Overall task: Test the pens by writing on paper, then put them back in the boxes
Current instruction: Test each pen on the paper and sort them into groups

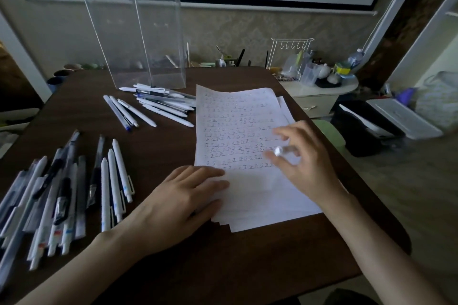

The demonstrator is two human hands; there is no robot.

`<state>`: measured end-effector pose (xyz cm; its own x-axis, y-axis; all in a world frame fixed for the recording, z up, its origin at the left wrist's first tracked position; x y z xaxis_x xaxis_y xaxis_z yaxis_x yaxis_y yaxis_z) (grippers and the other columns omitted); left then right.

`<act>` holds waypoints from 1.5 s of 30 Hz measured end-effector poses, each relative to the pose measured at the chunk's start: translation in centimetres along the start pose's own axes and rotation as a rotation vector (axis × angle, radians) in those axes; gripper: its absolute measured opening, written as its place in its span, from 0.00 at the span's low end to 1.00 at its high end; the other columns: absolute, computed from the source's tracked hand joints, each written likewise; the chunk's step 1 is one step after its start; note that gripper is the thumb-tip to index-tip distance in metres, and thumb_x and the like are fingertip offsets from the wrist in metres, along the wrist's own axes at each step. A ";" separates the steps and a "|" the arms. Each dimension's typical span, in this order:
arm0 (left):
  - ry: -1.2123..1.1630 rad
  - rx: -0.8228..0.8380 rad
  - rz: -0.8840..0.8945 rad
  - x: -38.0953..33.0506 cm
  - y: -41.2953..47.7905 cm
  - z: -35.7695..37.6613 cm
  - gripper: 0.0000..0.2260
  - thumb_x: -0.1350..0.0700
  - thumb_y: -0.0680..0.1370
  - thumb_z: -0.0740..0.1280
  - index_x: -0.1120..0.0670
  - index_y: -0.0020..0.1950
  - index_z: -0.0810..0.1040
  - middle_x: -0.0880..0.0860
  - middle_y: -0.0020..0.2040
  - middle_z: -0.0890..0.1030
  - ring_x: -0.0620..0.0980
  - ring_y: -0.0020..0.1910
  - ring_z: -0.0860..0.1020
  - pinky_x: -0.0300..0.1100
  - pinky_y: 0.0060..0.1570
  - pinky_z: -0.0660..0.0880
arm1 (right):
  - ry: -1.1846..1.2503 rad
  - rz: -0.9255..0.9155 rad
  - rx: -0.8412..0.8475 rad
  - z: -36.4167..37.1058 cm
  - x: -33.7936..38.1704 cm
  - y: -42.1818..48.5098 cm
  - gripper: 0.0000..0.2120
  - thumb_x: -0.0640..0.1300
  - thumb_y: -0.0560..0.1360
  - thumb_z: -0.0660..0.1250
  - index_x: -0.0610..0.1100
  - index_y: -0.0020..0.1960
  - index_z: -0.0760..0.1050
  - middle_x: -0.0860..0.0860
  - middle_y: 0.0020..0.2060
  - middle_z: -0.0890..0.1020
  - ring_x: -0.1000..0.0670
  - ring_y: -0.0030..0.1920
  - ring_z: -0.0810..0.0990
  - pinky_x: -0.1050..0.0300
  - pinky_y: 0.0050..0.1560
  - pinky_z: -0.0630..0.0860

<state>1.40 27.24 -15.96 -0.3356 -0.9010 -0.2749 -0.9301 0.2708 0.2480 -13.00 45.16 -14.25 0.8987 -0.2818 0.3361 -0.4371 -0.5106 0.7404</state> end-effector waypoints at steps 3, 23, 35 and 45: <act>0.036 0.035 0.082 -2.0 2.5 0.2 0.19 0.45 0.80 0.54 0.49 0.66 0.73 0.48 0.67 0.72 0.45 0.64 0.69 0.37 0.64 0.63 | 0.154 0.239 -0.222 -1.7 -0.6 0.0 0.14 0.45 0.78 0.57 0.39 0.58 0.74 0.47 0.45 0.78 0.54 0.38 0.76 0.64 0.40 0.75; -0.002 0.174 0.138 -5.8 7.7 5.3 0.29 0.37 0.78 0.45 0.48 0.76 0.56 0.49 0.77 0.56 0.49 0.75 0.52 0.41 0.69 0.41 | 0.289 0.821 -0.050 -0.9 -4.3 -1.4 0.16 0.32 0.70 0.64 0.42 0.30 0.61 0.47 0.25 0.64 0.55 0.26 0.60 0.62 0.25 0.58; -0.006 0.173 0.123 -5.6 7.8 5.3 0.29 0.37 0.78 0.45 0.48 0.76 0.58 0.50 0.76 0.58 0.49 0.75 0.55 0.44 0.69 0.44 | 0.214 0.749 0.005 -0.6 -4.1 -1.1 0.18 0.31 0.71 0.64 0.43 0.30 0.60 0.57 0.17 0.67 0.59 0.21 0.65 0.69 0.24 0.59; -0.006 0.182 0.123 -5.6 7.9 5.4 0.30 0.37 0.77 0.44 0.48 0.76 0.56 0.50 0.76 0.56 0.49 0.75 0.53 0.43 0.69 0.43 | 0.234 0.753 0.003 -0.6 -4.0 -1.2 0.17 0.30 0.71 0.64 0.42 0.30 0.60 0.57 0.17 0.66 0.59 0.21 0.65 0.67 0.25 0.59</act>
<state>-4.87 36.25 -17.51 -0.4484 -0.8555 -0.2590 -0.8936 0.4356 0.1081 -16.05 47.37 -16.08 0.3449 -0.3746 0.8607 -0.9311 -0.2525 0.2632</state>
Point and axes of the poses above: each hand's wrist, its own y-axis towards the middle knuckle, its own z-axis out of the palm, x = y × z, the point moved 4 cm from there along y, towards the middle knuckle
